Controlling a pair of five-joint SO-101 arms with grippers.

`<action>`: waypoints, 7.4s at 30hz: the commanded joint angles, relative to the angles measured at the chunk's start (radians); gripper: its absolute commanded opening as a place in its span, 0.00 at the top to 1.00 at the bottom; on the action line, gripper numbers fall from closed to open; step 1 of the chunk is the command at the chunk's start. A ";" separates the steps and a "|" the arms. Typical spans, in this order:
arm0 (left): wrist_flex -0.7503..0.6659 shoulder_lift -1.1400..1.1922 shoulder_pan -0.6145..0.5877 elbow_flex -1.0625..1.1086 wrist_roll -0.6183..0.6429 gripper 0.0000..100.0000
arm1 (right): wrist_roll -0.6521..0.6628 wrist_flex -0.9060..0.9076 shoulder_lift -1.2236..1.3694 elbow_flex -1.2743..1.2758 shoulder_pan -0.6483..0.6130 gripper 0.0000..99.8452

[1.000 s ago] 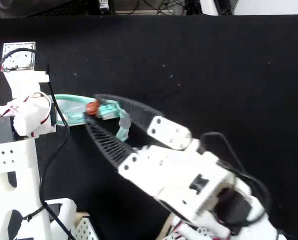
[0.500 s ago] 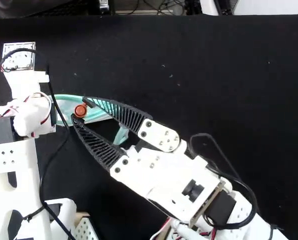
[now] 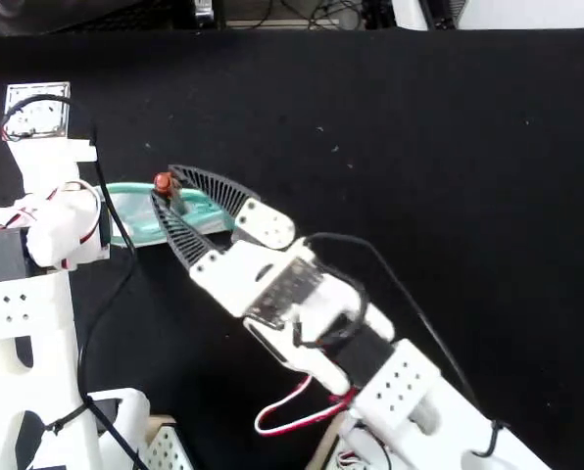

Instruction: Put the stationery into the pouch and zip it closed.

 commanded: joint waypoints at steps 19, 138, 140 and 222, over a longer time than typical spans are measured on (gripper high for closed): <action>-0.038 0.021 -0.024 0.082 -0.015 0.97 | -0.003 1.019 -0.071 -0.707 0.058 0.78; -0.261 -1.020 0.186 0.598 -0.058 0.74 | 0.170 1.212 0.005 -0.476 0.391 0.84; -0.261 -1.019 0.186 0.598 -0.058 0.74 | 0.150 1.258 -0.010 -0.371 0.405 0.82; -0.282 -0.631 0.185 0.527 -0.057 0.74 | 0.115 1.613 0.519 -1.656 0.287 0.99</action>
